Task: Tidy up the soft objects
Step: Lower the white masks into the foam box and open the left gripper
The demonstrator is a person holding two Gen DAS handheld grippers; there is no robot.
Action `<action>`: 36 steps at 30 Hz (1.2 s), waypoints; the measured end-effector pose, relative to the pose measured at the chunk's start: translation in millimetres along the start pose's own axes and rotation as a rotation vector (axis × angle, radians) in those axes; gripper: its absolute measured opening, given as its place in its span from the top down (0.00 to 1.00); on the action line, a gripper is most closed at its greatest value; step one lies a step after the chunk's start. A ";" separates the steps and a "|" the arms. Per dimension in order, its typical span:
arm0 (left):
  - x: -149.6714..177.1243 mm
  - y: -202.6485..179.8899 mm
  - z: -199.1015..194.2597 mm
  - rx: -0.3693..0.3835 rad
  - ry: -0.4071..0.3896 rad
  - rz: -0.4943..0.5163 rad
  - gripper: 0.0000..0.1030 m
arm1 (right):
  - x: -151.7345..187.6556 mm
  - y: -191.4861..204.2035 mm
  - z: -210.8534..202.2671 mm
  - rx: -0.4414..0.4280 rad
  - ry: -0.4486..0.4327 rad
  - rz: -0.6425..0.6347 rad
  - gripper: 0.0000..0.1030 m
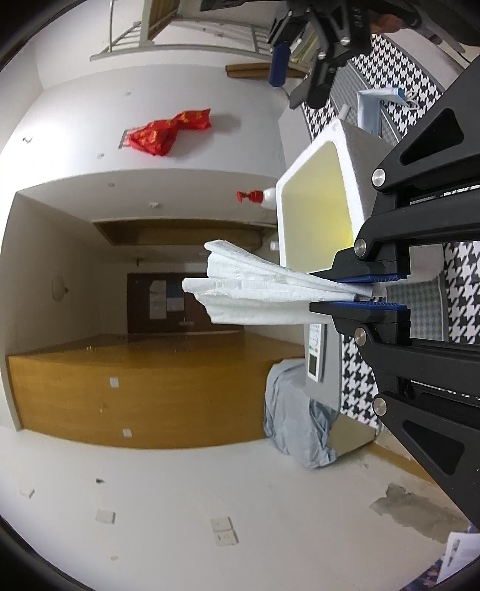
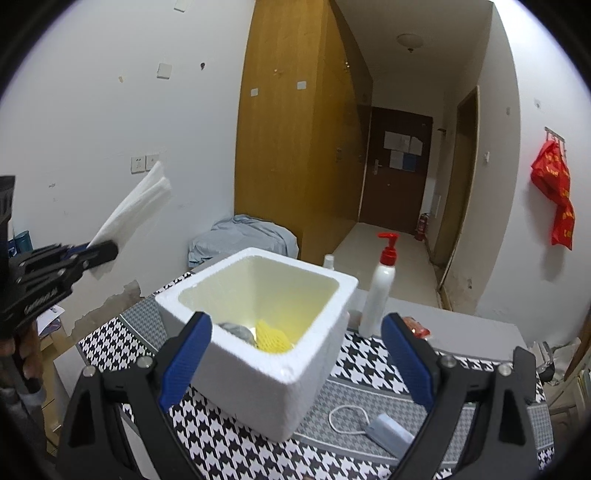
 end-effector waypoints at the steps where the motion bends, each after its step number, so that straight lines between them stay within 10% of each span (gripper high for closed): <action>1: -1.5 -2.0 0.5 0.004 -0.002 0.002 0.92 | 2.5 -1.5 -2.0 0.005 0.000 0.003 0.07; 36: -24.9 -96.2 58.9 0.219 0.052 0.092 0.92 | 71.4 -68.5 -43.2 0.198 0.067 0.120 0.07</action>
Point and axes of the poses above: each gripper's, at about its wrist camera, not at the fingertips, and z roughly the way its jaws point, y to its left, x to its underside, the point moved 9 cm from there along z, roughly the way its jaws point, and after that the axes turned 3 degrees about y, right-handed, at the moved point
